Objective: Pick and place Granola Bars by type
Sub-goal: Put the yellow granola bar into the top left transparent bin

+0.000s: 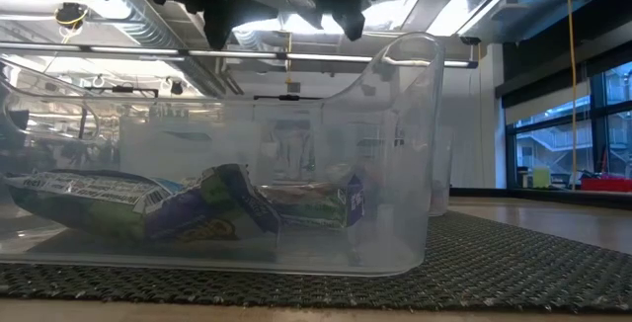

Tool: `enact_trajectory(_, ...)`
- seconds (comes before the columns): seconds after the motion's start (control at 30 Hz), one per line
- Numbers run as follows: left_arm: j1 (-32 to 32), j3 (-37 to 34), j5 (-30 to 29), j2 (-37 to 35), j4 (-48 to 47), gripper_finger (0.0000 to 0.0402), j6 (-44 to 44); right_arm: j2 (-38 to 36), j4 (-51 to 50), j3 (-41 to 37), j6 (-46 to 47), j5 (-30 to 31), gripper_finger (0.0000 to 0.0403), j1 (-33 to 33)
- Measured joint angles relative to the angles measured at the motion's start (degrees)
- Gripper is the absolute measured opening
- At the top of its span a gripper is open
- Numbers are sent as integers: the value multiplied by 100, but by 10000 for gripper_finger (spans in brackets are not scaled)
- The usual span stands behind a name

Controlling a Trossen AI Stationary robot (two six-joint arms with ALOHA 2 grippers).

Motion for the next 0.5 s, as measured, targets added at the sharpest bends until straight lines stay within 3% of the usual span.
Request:
enact_trajectory(0.1,-1,0,-224,0,84,151,-145,0,-8,0,-28,-6,44,38)
enact_trajectory(0.5,-1,0,-199,0,202,153,-19,0,-1,0,-149,-3,44,32)
